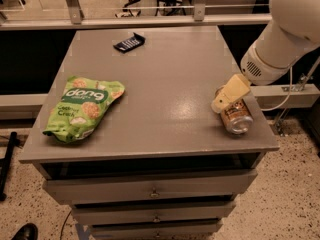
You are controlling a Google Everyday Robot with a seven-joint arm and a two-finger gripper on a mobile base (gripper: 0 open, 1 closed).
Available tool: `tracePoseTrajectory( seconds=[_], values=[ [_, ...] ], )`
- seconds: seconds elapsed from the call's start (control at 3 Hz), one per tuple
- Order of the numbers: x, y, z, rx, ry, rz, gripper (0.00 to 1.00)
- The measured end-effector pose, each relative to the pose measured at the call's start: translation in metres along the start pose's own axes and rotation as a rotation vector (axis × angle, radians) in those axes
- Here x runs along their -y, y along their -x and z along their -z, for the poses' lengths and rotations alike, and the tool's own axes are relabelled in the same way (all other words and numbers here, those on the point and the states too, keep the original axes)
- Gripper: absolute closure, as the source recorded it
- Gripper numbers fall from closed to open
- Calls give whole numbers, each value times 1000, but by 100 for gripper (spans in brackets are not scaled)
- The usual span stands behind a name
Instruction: Place orange can upright
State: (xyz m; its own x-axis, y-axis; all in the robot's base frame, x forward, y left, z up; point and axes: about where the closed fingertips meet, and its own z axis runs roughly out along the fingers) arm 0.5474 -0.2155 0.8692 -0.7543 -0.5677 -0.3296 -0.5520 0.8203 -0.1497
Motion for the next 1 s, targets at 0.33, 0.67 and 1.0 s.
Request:
tracePoseTrajectory(
  seconds=[0.33,0.67,1.0],
  values=[
    [-7,5,-18,-32,17,-157,0],
    [-18,16,-31,-51,28,-301,0],
    [-26,19,-41,-74,14,-446,16]
  ],
)
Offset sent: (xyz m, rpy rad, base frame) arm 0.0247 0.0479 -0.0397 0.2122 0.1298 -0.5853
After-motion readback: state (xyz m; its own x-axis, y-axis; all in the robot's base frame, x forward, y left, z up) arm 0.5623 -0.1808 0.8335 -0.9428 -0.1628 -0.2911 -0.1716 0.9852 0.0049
